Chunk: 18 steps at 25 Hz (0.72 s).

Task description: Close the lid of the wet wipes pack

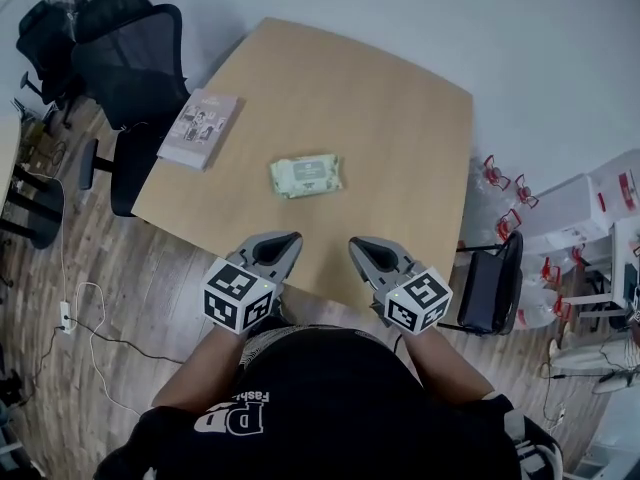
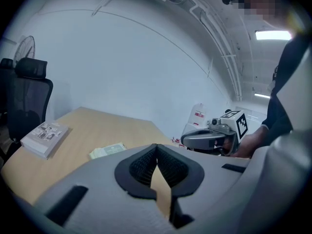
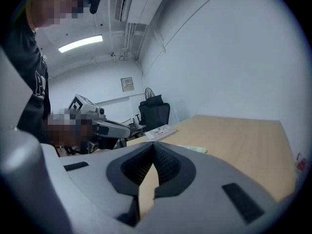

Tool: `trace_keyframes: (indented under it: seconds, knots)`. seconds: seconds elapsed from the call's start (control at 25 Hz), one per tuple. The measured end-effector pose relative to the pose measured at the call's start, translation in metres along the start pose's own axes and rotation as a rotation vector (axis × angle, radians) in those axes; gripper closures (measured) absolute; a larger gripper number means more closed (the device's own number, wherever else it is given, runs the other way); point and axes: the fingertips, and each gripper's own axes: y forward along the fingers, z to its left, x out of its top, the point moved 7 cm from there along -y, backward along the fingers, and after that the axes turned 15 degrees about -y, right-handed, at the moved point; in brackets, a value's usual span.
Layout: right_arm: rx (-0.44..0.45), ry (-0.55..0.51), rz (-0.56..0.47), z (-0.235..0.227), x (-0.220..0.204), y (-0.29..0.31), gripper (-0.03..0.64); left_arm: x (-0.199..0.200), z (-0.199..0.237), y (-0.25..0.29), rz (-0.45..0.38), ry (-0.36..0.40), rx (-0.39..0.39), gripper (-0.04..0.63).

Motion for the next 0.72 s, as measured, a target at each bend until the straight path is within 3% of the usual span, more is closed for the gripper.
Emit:
trace_keyframes:
  seconds: [0.72]
  knots:
    - [0.043, -0.035, -0.053, 0.03, -0.019, -0.084, 0.612, -0.053, -0.088, -0.014, -0.021, 0.05, 0.065, 0.577]
